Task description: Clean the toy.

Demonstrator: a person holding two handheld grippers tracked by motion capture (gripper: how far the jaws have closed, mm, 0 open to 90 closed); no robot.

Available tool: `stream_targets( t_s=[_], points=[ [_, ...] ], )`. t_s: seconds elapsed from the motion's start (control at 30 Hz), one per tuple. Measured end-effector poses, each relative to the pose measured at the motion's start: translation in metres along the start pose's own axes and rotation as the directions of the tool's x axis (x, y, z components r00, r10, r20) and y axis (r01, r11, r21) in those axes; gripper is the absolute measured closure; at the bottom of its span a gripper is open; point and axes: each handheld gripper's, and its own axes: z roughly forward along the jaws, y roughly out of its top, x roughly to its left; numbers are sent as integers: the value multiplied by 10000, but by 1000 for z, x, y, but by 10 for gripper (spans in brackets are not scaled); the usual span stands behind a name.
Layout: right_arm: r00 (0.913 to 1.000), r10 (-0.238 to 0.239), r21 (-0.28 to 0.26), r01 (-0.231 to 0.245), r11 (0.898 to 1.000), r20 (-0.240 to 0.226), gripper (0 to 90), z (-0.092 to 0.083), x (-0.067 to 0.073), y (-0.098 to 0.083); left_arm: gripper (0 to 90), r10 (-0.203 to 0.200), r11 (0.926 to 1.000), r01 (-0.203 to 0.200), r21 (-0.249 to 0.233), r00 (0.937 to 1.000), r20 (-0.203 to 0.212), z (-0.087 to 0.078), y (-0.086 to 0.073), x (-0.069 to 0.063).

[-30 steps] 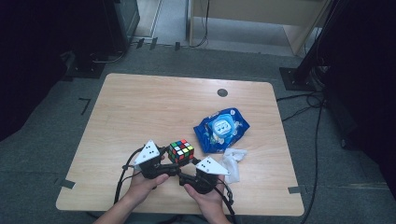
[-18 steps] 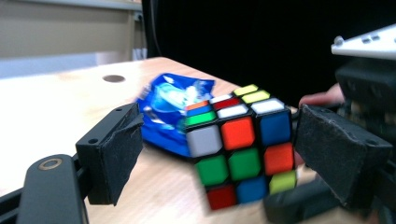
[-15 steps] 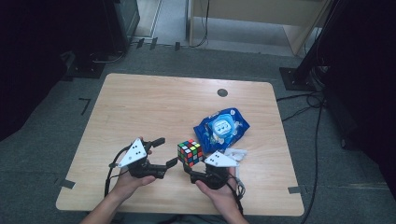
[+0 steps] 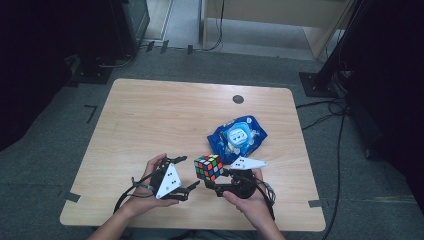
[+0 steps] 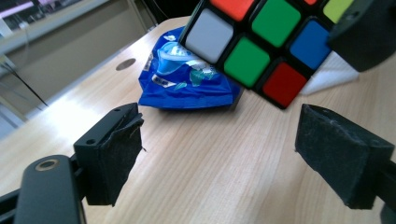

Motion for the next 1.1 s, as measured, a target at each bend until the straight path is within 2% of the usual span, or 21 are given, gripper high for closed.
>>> stream_targets(
  t_s=[0.1,0.2,0.3,0.37,0.4,0.47,0.5,0.63,0.73,0.8,0.9,1.0,1.07,1.1],
  points=[
    [9998,-41,241,46,9997,-187,341,3,3,1,178,829,9965,-827,102,9963,-209,1,-1,-6],
    [9983,293,405,-273,9988,-509,341,6,3,2,201,1410,9899,-1403,207,9893,-368,2,-1,-12],
    [9964,382,606,-336,9976,-762,340,10,4,1,214,1717,9850,-1706,272,9843,-410,4,-2,-15],
    [9965,341,727,-285,9969,-765,340,13,5,1,223,2054,9785,-2042,290,9775,-480,6,-4,-19],
    [9968,335,747,-280,9968,-731,340,14,5,0,251,2120,9771,-2109,275,9761,-480,6,-4,-19],
    [9962,415,670,-364,9971,-763,339,15,4,0,315,1816,9834,-1814,79,9826,-400,6,-3,-20],
    [9951,528,636,-475,9968,-839,339,15,4,0,322,1763,9843,-1763,49,9835,-414,6,-3,-20],
    [9938,748,635,-697,9955,-817,339,17,4,-1,315,1683,9857,-1686,-36,9847,-443,8,-2,-22],
    [9946,695,709,-641,9954,-771,334,20,6,-2,319,1788,9838,-1791,-8,9825,-521,9,-1,-24],
    [9937,728,610,-678,9958,-847,331,19,5,-1,329,1551,9878,-1555,-37,9867,-494,7,-1,-21],
    [9923,813,52,-811,9967,-937,304,11,0,1,336,1277,9918,-1275,56,9905,-508,5,-3,-15],
    [9902,885,-665,-960,9932,-1081,284,-4,-10,3,336,841,9965,-839,67,9947,-583,1,-6,-6],
    [9953,685,-988,-751,9923,-685,286,-18,-20,2,336,335,9994,-340,-78,9976,-604,-2,-8,-1],
    [9989,415,-1003,-434,9940,-204,297,-23,-25,0,337,232,9997,-237,-82,9979,-600,-3,-8,1]
  ],
)
